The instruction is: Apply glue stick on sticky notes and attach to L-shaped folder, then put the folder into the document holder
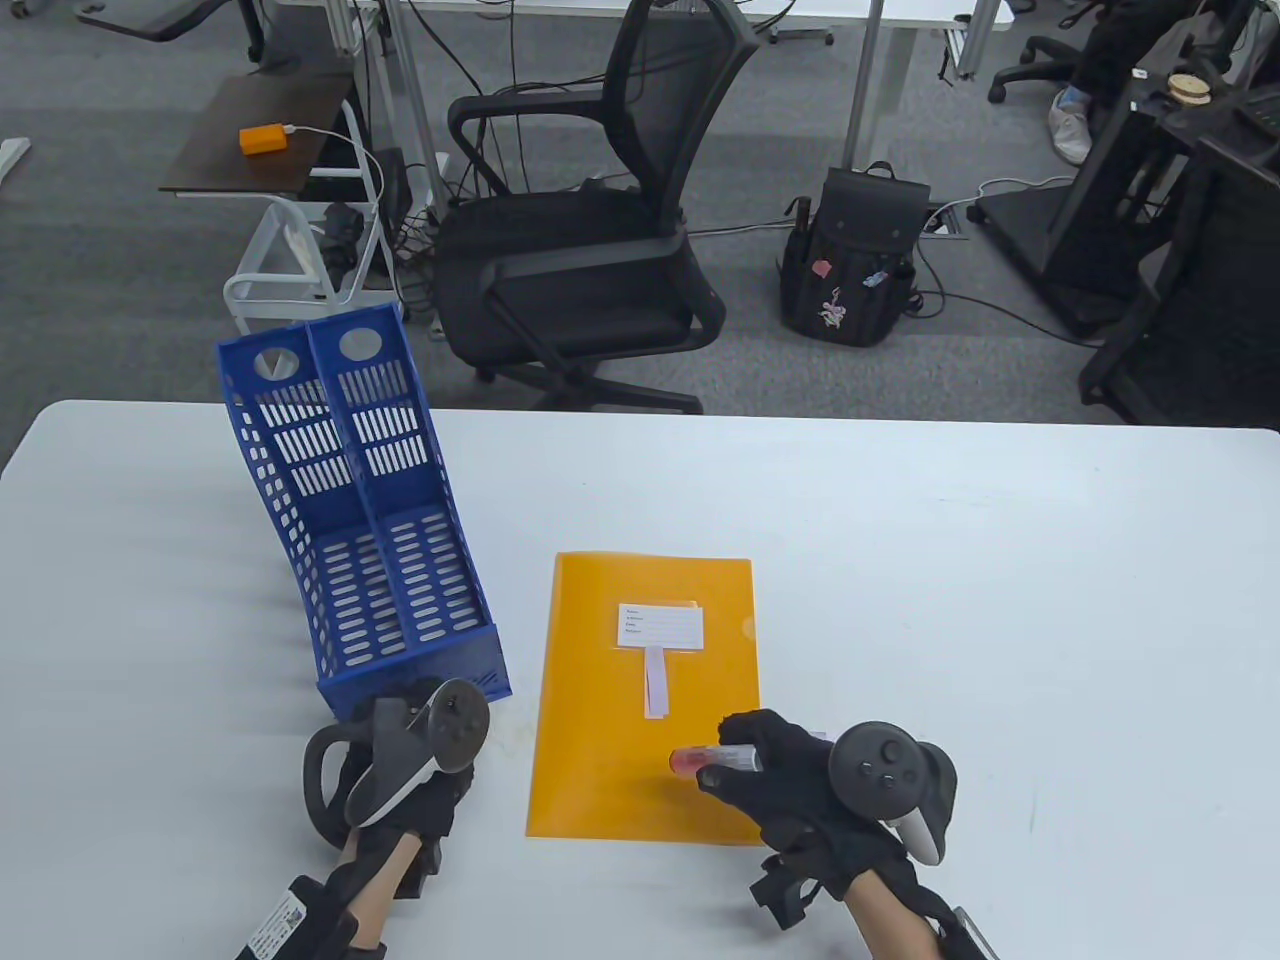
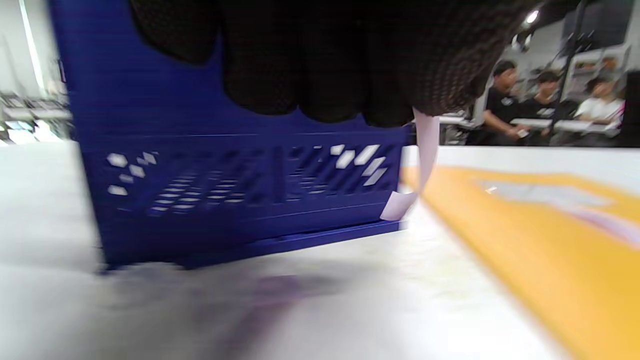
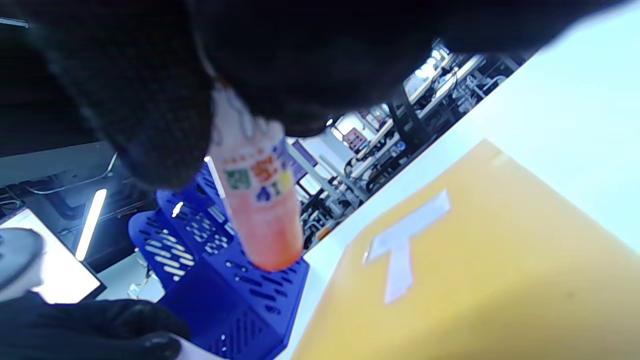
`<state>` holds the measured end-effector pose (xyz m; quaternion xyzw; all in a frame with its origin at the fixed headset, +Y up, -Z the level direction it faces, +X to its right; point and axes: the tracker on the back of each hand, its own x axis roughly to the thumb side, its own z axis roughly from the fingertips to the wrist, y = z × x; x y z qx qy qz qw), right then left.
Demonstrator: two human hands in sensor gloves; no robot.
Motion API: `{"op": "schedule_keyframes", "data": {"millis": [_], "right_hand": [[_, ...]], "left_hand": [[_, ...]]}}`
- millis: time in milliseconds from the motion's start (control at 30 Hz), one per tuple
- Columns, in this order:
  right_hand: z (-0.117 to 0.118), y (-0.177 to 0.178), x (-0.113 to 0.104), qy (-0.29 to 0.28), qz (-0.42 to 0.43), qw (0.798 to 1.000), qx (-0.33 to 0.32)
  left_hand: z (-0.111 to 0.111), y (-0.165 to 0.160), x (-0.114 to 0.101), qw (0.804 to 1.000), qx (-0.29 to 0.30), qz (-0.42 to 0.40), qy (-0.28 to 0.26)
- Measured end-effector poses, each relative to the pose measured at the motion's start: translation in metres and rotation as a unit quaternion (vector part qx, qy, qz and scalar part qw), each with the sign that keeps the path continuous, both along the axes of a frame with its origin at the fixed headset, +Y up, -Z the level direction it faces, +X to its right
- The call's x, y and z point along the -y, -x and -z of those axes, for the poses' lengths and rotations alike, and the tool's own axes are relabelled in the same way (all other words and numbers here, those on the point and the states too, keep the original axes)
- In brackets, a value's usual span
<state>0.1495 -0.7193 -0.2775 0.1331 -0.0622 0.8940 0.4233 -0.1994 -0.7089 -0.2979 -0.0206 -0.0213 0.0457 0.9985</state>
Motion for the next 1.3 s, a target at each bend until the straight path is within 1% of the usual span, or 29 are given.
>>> {"op": "schedule_keyframes", "data": {"millis": [67, 133, 167, 233, 300, 400, 433, 467, 533, 600, 733, 800, 900, 1033, 1233, 1300], "right_hand": [[0.0, -0.002, -0.001, -0.008, -0.013, 1.0, 0.012], [-0.002, -0.004, -0.002, -0.026, -0.028, 0.999, 0.032], [-0.003, -0.005, -0.001, -0.039, -0.049, 0.997, 0.042], [-0.004, -0.005, 0.0, -0.065, -0.079, 0.993, 0.062], [-0.005, -0.005, 0.001, -0.088, -0.101, 0.988, 0.073], [-0.004, -0.003, 0.002, -0.083, -0.134, 0.985, 0.076], [-0.005, -0.002, 0.002, -0.079, -0.144, 0.984, 0.072], [-0.006, 0.0, 0.002, -0.089, -0.148, 0.982, 0.072], [-0.007, 0.003, 0.0, -0.103, -0.167, 0.978, 0.068], [-0.009, 0.007, -0.002, -0.117, -0.167, 0.977, 0.059], [-0.014, 0.021, -0.003, -0.142, -0.173, 0.975, 0.019], [-0.017, 0.031, -0.001, -0.142, -0.194, 0.971, -0.005], [-0.018, 0.045, 0.006, -0.142, -0.2, 0.969, -0.033], [-0.015, 0.061, 0.016, -0.125, -0.206, 0.969, -0.059], [-0.014, 0.073, 0.023, -0.119, -0.236, 0.962, -0.075], [-0.016, 0.076, 0.024, -0.129, -0.251, 0.957, -0.07]], "left_hand": [[-0.001, -0.014, -0.001, 0.998, 0.033, -0.054, 0.02], [-0.002, -0.034, 0.0, 0.99, 0.077, -0.111, 0.05], [-0.002, -0.047, 0.002, 0.984, 0.096, -0.135, 0.067], [-0.002, -0.07, 0.009, 0.972, 0.137, -0.163, 0.095], [-0.004, -0.092, 0.015, 0.969, 0.153, -0.161, 0.107], [-0.005, -0.119, 0.029, 0.962, 0.173, -0.153, 0.143], [-0.004, -0.124, 0.033, 0.96, 0.173, -0.155, 0.154], [-0.002, -0.127, 0.037, 0.96, 0.168, -0.156, 0.163], [0.001, -0.13, 0.044, 0.961, 0.154, -0.154, 0.17], [0.004, -0.13, 0.05, 0.967, 0.136, -0.139, 0.167], [0.004, -0.128, 0.059, 0.981, 0.117, -0.066, 0.143], [0.005, -0.127, 0.063, 0.983, 0.11, -0.052, 0.138], [0.007, -0.125, 0.068, 0.983, 0.103, -0.048, 0.143], [0.007, -0.122, 0.07, 0.983, 0.1, -0.063, 0.143], [0.007, -0.121, 0.071, 0.982, 0.098, -0.071, 0.147], [0.007, -0.12, 0.071, 0.981, 0.098, -0.071, 0.149]]}}
